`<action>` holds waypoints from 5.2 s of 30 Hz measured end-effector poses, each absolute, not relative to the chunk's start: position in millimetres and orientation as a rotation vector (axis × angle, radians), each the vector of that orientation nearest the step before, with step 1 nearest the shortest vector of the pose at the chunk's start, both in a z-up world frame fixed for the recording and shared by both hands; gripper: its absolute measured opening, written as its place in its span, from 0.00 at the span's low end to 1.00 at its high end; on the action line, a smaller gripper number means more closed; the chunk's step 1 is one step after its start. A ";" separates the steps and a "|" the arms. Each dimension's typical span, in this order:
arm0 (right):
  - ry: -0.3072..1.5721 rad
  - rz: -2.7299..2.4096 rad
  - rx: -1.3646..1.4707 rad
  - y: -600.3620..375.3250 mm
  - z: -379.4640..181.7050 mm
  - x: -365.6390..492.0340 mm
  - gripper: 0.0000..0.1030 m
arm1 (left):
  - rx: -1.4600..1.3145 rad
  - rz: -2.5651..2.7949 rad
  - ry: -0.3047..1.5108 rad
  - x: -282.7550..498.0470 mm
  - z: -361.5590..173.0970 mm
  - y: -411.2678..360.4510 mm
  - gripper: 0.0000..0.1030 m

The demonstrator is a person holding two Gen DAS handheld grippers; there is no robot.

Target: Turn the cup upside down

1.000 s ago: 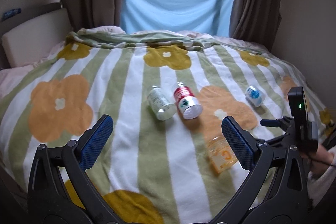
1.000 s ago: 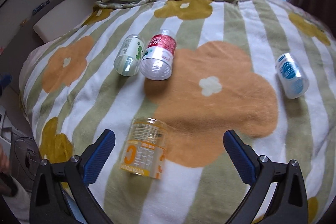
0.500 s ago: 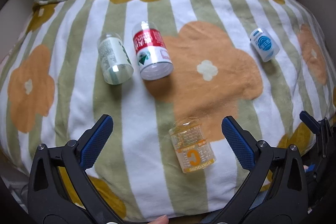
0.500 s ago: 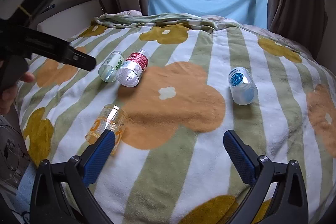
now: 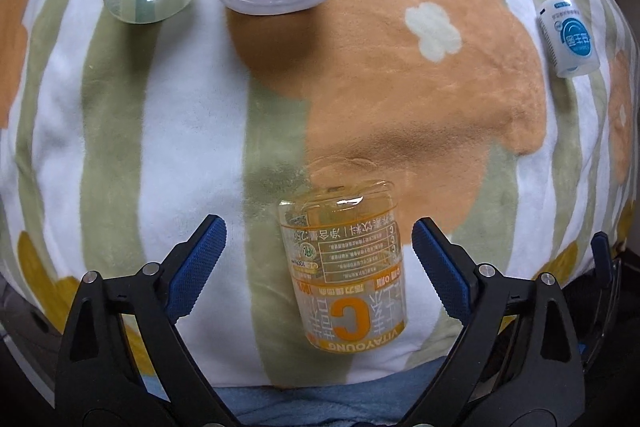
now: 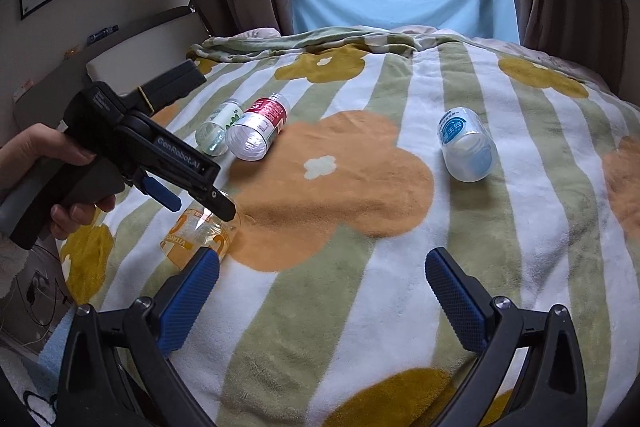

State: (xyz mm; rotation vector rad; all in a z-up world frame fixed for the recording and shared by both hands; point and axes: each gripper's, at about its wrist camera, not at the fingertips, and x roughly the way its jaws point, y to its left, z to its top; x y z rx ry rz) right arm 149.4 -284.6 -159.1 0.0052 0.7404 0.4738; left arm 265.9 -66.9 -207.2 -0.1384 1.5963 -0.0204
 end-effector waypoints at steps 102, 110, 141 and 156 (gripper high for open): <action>0.242 0.115 -0.040 -188.0 -10.2 24.0 1.00 | 0.018 -0.110 0.288 34.8 21.5 40.1 1.00; 0.247 0.092 -0.045 -181.2 -12.9 19.3 1.00 | -0.021 -0.120 0.291 29.7 16.8 45.1 1.00; 0.241 0.078 -0.053 -175.0 -11.8 16.3 1.00 | 0.008 -0.099 0.282 22.8 17.1 43.3 1.00; 0.241 0.076 -0.050 -175.9 -11.8 16.6 1.00 | 0.005 -0.094 0.284 21.8 16.5 42.7 1.00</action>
